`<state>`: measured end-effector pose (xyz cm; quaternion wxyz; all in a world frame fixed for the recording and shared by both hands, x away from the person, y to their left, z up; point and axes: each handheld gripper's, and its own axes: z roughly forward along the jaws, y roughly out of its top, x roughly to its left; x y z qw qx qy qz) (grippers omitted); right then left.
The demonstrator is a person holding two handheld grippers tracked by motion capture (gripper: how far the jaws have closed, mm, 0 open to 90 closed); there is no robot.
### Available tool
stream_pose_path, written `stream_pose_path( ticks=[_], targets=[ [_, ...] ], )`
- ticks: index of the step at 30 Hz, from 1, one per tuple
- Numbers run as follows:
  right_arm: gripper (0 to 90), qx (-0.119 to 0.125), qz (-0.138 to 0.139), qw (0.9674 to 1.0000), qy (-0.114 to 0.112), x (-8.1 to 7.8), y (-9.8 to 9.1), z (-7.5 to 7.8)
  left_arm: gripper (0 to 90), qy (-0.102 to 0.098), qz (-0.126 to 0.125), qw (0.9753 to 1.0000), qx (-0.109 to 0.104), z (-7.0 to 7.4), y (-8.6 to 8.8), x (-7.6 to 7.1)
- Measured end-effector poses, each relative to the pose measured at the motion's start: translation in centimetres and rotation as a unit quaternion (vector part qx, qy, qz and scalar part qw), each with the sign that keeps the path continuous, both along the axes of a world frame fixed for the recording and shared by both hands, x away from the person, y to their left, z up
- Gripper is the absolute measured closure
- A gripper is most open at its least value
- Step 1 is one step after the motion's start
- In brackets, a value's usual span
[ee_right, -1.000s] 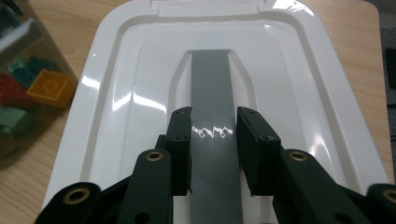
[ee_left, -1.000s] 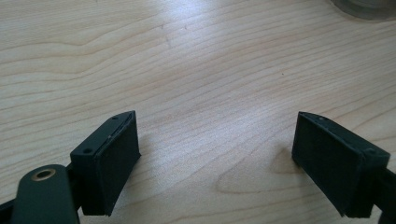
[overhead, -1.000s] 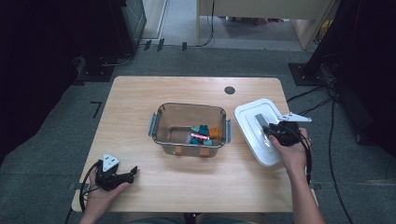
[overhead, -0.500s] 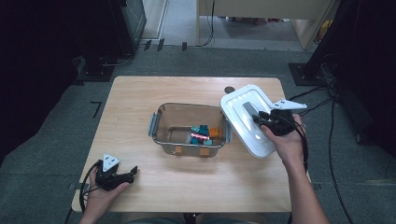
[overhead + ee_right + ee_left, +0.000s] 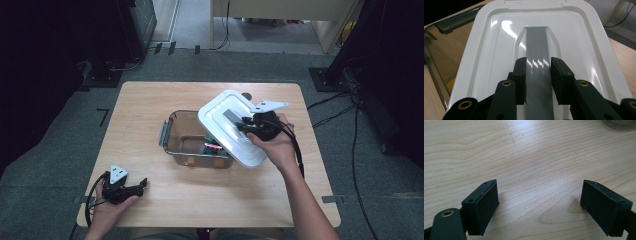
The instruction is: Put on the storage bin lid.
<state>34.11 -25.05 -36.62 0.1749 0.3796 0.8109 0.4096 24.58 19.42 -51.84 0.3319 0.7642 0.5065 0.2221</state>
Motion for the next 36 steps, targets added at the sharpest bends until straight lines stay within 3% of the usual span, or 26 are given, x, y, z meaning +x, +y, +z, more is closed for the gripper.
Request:
stream_pose_path(
  ticks=[8,13,18,26,27,30,34,36],
  targets=[
    [68.3,-0.015,0.063,0.9979,0.006,1.0,3.8,-0.5,14.7,0.0,0.0,1.0,0.0,0.0,0.0,0.0],
    [68.3,-0.016,0.1,0.9947,0.016,1.7,5.4,-1.1,14.7,0.0,0.0,1.0,0.0,0.0,0.0,0.0],
    [68.3,-0.004,0.115,0.993,0.023,2.4,6.0,-1.5,14.7,0.0,0.0,1.0,0.0,0.0,0.0,0.0],
    [68.1,-0.013,0.166,0.9858,0.023,2.9,7.5,-1.5,14.7,0.0,-0.001,1.0,0.0,0.0,0.0,0.0],
    [67.1,-0.008,0.164,0.9862,0.026,3.0,7.5,-1.5,14.7,0.0,-0.001,1.0,0.0,0.0,0.0,0.0],
    [52.4,-0.01,0.146,0.9889,0.027,2.8,7.4,-1.4,14.7,0.0,-0.001,1.0,-0.001,0.0,0.0,0.0],
    [49.5,0.013,0.117,0.9928,0.022,2.2,6.3,-0.7,14.7,0.0,-0.001,1.0,-0.001,0.0,0.0,0.0],
    [47.9,0.019,0.085,0.9958,0.026,1.8,5.5,-0.3,14.7,0.0,-0.001,1.0,-0.001,0.0,0.0,0.0]
  ],
)
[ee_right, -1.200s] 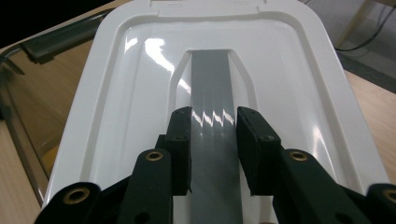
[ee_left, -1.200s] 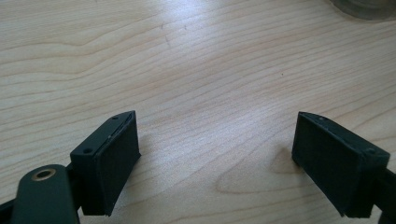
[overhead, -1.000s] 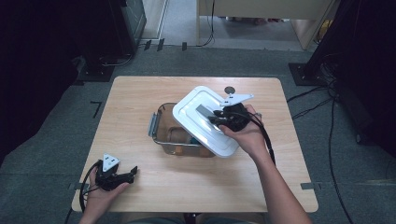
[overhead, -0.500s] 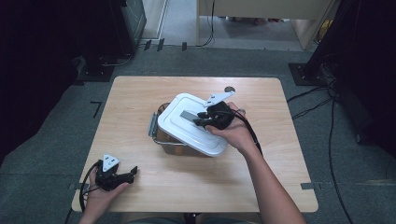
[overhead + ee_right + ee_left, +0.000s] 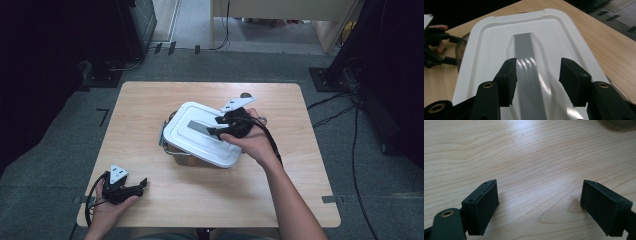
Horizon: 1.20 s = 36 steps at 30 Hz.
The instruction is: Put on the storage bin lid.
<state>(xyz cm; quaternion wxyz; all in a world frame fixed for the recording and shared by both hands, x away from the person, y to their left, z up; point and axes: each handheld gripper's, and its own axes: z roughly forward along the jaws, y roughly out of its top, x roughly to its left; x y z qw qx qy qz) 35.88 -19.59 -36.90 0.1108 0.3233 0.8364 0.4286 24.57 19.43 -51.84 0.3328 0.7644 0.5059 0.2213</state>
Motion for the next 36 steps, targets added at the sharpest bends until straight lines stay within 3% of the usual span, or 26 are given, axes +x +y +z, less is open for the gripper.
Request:
stream_pose_path(
  ticks=[3,6,10,13,19,25,29,36],
  targets=[
    [47.4,0.001,-0.066,0.9978,0.006,-0.6,-1.7,0.3,14.7,0.0,0.0,1.0,0.001,0.0,0.0,0.0],
    [47.0,0.002,-0.131,0.9914,0.006,-1.4,-3.5,0.2,14.7,0.0,-0.001,1.0,0.001,0.0,0.0,0.0],
    [44.6,0.004,-0.226,0.9739,0.021,-2.2,-5.3,-0.6,14.7,0.0,0.0,1.0,0.001,0.0,0.0,0.0],
    [44.1,0.016,-0.255,0.9663,0.031,-2.6,-5.7,-1.3,14.7,0.0,0.0,1.0,0.001,0.0,0.0,0.0],
    [56.4,0.031,-0.277,0.9598,0.035,-2.4,-5.7,-2.4,14.7,0.0,0.001,1.0,0.001,0.0,0.0,0.0],
    [66.9,0.04,-0.277,0.9597,0.026,-1.4,-5.4,-2.5,14.7,0.0,0.001,1.0,0.0,0.0,0.0,0.0],
    [66.9,0.026,-0.249,0.968,0.02,-0.5,-5.0,-2.3,14.7,0.0,0.0,1.0,0.001,0.0,0.0,0.0],
    [67.6,0.021,-0.201,0.9792,0.017,1.0,-5.3,-2.2,14.7,0.0,0.0,1.0,0.0,0.0,0.0,0.0]
  ],
)
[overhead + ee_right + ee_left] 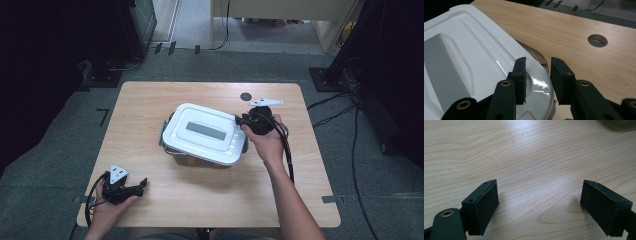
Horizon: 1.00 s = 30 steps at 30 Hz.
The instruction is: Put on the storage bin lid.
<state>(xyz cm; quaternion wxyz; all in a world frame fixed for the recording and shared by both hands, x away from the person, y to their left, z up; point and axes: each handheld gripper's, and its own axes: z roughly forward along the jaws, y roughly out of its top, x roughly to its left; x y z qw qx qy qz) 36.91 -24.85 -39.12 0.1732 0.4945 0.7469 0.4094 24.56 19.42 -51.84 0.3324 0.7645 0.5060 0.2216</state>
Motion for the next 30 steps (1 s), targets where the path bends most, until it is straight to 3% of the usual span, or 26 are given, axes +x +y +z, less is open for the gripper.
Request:
stream_pose_path(
  ticks=[11,15,17,20,23,26,30],
  targets=[
    [66.5,-0.011,0.061,0.9981,-0.003,1.9,0.6,0.1,14.7,0.0,0.0,1.0,0.0,0.0,0.0,0.0],
    [64.3,-0.008,0.044,0.9989,-0.011,2.4,1.1,-0.1,14.7,0.0,0.0,1.0,0.0,0.0,0.0,0.0],
    [62.9,-0.019,0.037,0.9991,-0.009,2.6,1.4,-0.5,14.7,0.0,0.0,1.0,0.0,0.0,0.0,0.0],
    [60.0,-0.008,0.028,0.9995,-0.012,3.0,1.7,-1.0,14.7,0.001,0.0,1.0,0.0,0.0,0.0,0.1],
    [48.8,-0.001,0.02,0.9997,-0.014,3.0,1.7,-1.2,14.7,0.0,0.002,1.0,-0.002,0.0,-0.1,0.2],
    [42.3,-0.011,0.015,0.9996,-0.021,2.5,1.6,-1.1,14.7,0.0,0.002,1.0,-0.001,0.0,-0.1,0.2],
    [31.6,0.003,0.004,0.9996,-0.028,1.6,0.9,-0.5,14.7,0.0,0.002,1.0,-0.001,0.0,-0.1,0.2]
  ],
)
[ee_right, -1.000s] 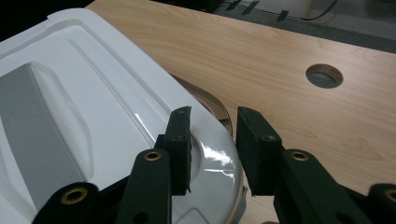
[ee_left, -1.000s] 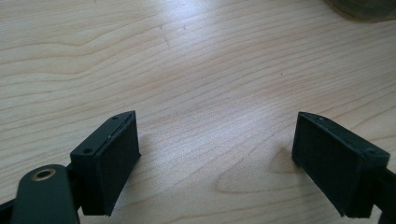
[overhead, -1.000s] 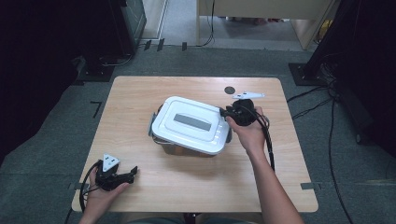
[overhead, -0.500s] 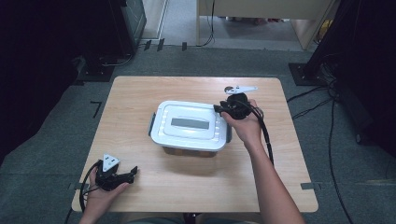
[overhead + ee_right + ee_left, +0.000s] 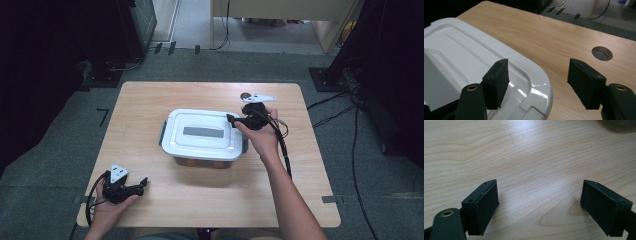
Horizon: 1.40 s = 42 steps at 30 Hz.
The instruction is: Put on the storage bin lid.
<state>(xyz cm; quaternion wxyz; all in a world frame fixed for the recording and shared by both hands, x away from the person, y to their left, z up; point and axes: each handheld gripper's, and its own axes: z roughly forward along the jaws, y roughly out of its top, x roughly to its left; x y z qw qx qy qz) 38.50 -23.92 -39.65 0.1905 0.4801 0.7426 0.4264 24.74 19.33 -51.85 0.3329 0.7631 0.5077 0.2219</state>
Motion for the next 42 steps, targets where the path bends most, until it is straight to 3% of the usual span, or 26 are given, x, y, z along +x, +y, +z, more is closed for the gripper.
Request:
stream_pose_path(
  ticks=[4,7,11,17,31,42],
  targets=[
    [22.3,0.025,-0.008,0.9997,0.001,-0.8,-0.9,0.6,14.7,0.0,0.001,1.0,0.0,0.0,0.0,-0.1],
    [12.5,0.015,-0.003,0.9998,0.015,-1.4,-1.4,0.9,14.7,0.0,0.002,1.0,0.0,0.0,0.0,-0.1],
    [12.1,-0.016,-0.02,0.9996,0.01,-2.5,-1.8,1.1,14.7,0.0,0.003,1.0,0.001,0.0,0.1,-0.1],
    [8.9,0.003,-0.029,0.9994,0.021,-4.4,-3.3,1.0,13.4,0.001,0.019,0.9998,0.001,0.0,0.2,-0.2],
    [9.3,0.006,-0.05,0.9979,0.042,-8.4,-7.2,-2.5,13.1,0.002,0.026,0.9997,0.001,0.0,0.2,-0.2],
    [9.5,0.005,-0.064,0.9964,0.055,-10.6,-9.4,-5.2,13.0,0.002,0.028,0.9996,0.002,0.0,0.2,-0.2]
  ],
)
